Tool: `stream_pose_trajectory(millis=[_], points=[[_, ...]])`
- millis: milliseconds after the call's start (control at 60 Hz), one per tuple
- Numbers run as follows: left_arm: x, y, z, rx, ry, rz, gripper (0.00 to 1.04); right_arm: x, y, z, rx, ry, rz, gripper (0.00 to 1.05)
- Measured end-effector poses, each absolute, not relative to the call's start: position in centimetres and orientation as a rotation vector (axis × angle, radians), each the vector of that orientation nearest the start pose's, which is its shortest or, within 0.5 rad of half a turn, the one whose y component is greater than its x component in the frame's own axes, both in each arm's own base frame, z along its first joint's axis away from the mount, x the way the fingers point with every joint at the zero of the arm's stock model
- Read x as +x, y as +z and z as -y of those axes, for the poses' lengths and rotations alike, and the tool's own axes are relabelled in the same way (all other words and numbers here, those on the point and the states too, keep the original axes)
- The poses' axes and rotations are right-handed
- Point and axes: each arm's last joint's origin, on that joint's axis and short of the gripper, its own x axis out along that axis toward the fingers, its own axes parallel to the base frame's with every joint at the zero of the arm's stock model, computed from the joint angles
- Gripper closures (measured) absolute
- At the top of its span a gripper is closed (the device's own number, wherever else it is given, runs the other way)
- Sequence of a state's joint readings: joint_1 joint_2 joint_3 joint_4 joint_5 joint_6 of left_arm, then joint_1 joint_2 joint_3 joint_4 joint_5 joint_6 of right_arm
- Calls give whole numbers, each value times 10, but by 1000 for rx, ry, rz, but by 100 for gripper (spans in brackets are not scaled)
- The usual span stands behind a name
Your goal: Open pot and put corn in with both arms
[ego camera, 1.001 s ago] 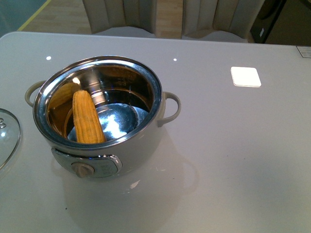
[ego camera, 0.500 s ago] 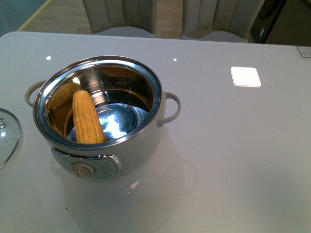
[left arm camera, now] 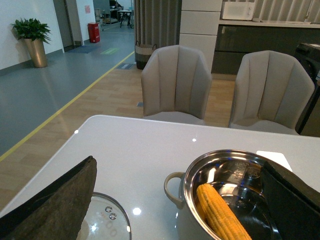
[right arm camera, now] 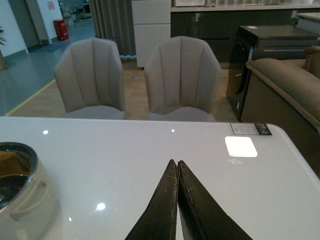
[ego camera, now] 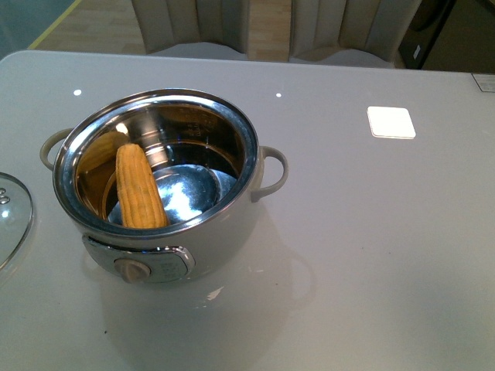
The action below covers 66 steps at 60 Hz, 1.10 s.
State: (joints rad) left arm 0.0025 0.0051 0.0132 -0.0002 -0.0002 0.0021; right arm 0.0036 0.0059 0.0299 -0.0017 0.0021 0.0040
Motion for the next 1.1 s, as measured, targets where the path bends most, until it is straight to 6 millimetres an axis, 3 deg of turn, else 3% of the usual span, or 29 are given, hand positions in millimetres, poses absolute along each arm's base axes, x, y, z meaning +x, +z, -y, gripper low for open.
stream_pose_trajectory(millis=[67,234,384,550,1101], points=[[97,168,0,2,3,8,7,96,173,0,3,1,23,99],[97,168,0,2,3,8,7,96,173,0,3,1,23,69],[97,168,0,2,3,8,7,96,173,0,3,1,23,35],[97,168,0,2,3,8,7,96,173,0,3,1,22,8],[97,168,0,2,3,8,7,96,173,0,3,1,22,9]])
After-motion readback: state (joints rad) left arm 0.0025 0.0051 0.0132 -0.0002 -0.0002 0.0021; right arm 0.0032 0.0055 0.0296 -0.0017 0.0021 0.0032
